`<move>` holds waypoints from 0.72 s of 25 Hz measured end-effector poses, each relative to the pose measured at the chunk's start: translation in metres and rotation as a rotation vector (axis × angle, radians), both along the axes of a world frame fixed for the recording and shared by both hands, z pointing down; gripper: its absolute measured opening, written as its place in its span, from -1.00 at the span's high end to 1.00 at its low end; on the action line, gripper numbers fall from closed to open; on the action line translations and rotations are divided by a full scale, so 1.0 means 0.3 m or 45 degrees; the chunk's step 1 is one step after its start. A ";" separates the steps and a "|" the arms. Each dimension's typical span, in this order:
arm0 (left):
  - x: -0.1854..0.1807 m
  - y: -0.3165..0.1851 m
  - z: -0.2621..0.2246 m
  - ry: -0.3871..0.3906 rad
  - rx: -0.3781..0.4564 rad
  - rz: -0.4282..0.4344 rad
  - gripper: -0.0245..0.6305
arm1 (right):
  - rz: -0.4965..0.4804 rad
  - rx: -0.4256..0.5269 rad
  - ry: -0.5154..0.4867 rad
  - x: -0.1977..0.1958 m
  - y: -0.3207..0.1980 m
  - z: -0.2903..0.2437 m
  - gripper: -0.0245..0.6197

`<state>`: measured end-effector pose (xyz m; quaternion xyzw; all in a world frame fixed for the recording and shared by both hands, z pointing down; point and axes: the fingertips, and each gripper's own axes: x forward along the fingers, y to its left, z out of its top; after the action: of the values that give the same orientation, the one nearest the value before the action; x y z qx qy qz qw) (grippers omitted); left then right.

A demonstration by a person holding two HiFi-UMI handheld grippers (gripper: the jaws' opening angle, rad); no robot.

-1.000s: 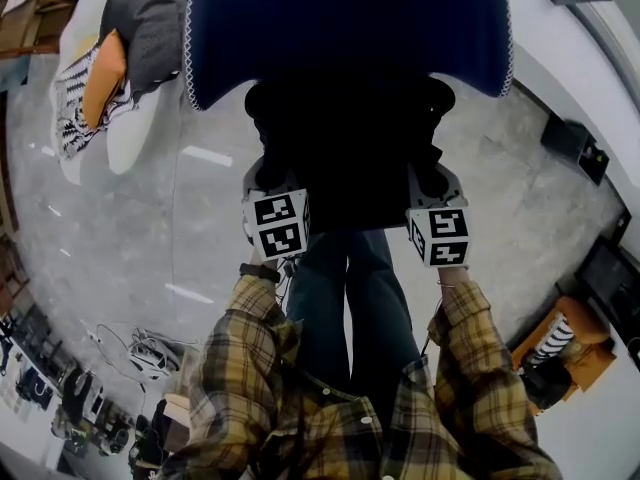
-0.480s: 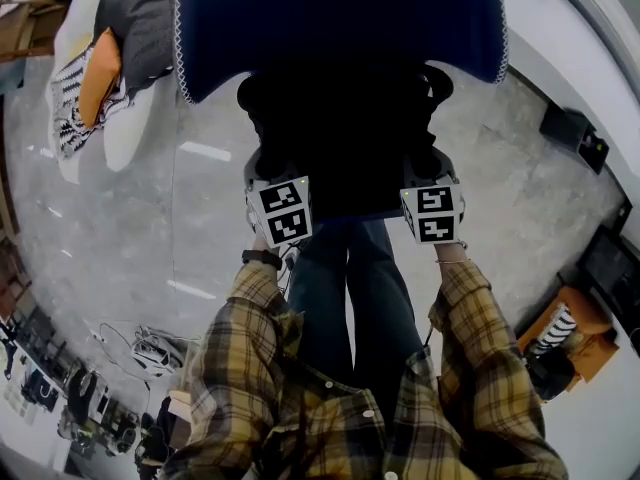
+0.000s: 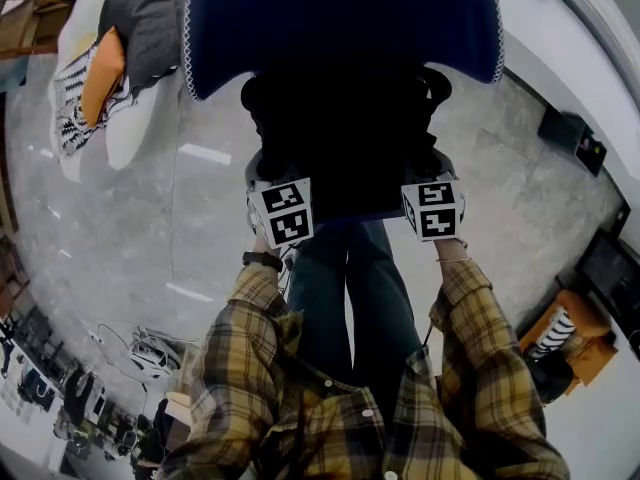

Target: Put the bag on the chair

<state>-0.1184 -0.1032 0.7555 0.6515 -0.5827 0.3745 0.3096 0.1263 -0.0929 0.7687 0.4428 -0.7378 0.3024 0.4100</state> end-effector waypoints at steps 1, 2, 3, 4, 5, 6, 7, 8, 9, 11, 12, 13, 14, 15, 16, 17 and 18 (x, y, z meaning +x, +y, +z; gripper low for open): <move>-0.001 0.001 -0.002 0.002 -0.010 0.008 0.75 | -0.002 -0.007 0.006 0.002 -0.002 -0.001 0.79; -0.004 0.003 -0.005 0.004 -0.021 0.013 0.74 | -0.006 -0.009 0.015 0.004 -0.006 -0.003 0.77; -0.007 0.004 -0.008 0.008 -0.031 0.016 0.70 | -0.008 -0.008 0.026 0.005 -0.010 -0.005 0.72; -0.009 0.004 -0.010 0.014 -0.039 0.017 0.67 | -0.008 -0.008 0.034 0.008 -0.012 -0.008 0.66; -0.007 0.004 -0.012 0.021 -0.046 0.019 0.63 | -0.005 -0.012 0.037 0.011 -0.014 -0.011 0.62; -0.005 0.002 -0.014 0.027 -0.050 0.023 0.58 | 0.001 -0.019 0.034 0.014 -0.015 -0.013 0.57; -0.002 0.001 -0.016 0.031 -0.051 0.026 0.53 | 0.010 -0.028 0.027 0.017 -0.014 -0.014 0.49; 0.000 0.001 -0.018 0.035 -0.052 0.027 0.49 | 0.019 -0.034 0.019 0.020 -0.012 -0.016 0.44; 0.000 0.003 -0.021 0.040 -0.055 0.024 0.44 | 0.027 -0.038 0.013 0.024 -0.009 -0.019 0.42; 0.002 0.009 -0.032 0.062 -0.067 0.009 0.40 | 0.047 -0.037 0.009 0.035 -0.006 -0.031 0.35; 0.003 0.012 -0.041 0.073 -0.071 0.004 0.37 | 0.064 -0.035 0.006 0.041 -0.006 -0.040 0.31; 0.002 0.013 -0.051 0.078 -0.070 0.000 0.34 | 0.085 -0.033 -0.001 0.048 -0.009 -0.051 0.27; 0.000 0.013 -0.062 0.078 -0.066 -0.002 0.33 | 0.110 -0.029 -0.012 0.055 -0.014 -0.064 0.24; -0.004 0.013 -0.074 0.073 -0.059 -0.004 0.31 | 0.136 -0.023 -0.024 0.062 -0.020 -0.079 0.21; -0.009 0.012 -0.086 0.069 -0.053 -0.007 0.31 | 0.160 -0.015 -0.034 0.068 -0.027 -0.094 0.18; -0.015 0.011 -0.100 0.064 -0.046 -0.012 0.31 | 0.184 -0.006 -0.041 0.073 -0.035 -0.111 0.16; -0.023 0.010 -0.114 0.058 -0.038 -0.018 0.31 | 0.205 0.004 -0.047 0.077 -0.042 -0.129 0.14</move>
<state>-0.1252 -0.1003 0.7213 0.6509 -0.5745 0.3660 0.3353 0.1496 -0.1055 0.7301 0.4958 -0.7076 0.3414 0.3701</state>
